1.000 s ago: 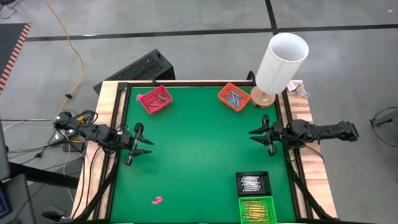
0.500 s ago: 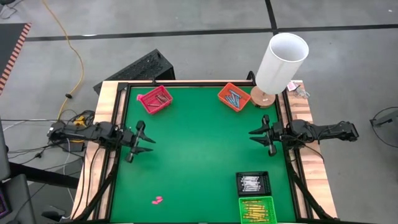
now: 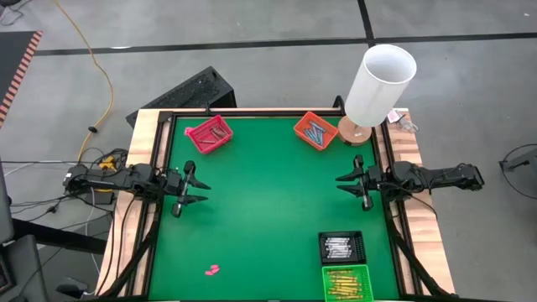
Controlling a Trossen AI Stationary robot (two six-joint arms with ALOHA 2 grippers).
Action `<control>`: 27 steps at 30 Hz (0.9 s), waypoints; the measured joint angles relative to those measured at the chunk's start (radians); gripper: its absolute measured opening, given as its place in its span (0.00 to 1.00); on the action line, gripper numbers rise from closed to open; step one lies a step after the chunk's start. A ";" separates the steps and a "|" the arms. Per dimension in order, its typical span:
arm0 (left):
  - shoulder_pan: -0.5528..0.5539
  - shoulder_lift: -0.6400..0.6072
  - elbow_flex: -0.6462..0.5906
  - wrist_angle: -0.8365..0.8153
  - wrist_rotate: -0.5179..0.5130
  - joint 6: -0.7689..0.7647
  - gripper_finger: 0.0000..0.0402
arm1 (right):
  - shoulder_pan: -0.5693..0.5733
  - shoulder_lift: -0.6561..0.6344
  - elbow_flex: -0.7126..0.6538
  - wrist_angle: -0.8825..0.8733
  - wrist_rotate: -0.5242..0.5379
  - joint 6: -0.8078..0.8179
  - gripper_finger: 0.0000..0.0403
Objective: Sort crayons
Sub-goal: Return to Home Position
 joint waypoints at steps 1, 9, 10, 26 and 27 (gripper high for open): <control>0.000 0.000 0.000 -0.003 -0.011 -0.018 0.37 | 0.000 0.000 0.000 0.000 0.000 0.002 0.30; 0.000 0.000 0.000 -0.012 -0.062 -0.155 0.37 | 0.000 0.000 0.000 0.000 -0.001 0.003 0.30; 0.000 0.000 0.000 -0.012 -0.062 -0.157 0.37 | 0.000 0.000 0.000 0.000 -0.001 0.003 0.30; 0.000 0.000 0.000 -0.012 -0.063 -0.147 0.37 | 0.000 0.000 0.000 0.000 -0.001 0.003 0.30; 0.000 0.000 0.000 -0.012 -0.063 -0.147 0.37 | 0.000 0.000 0.000 0.000 -0.001 0.003 0.30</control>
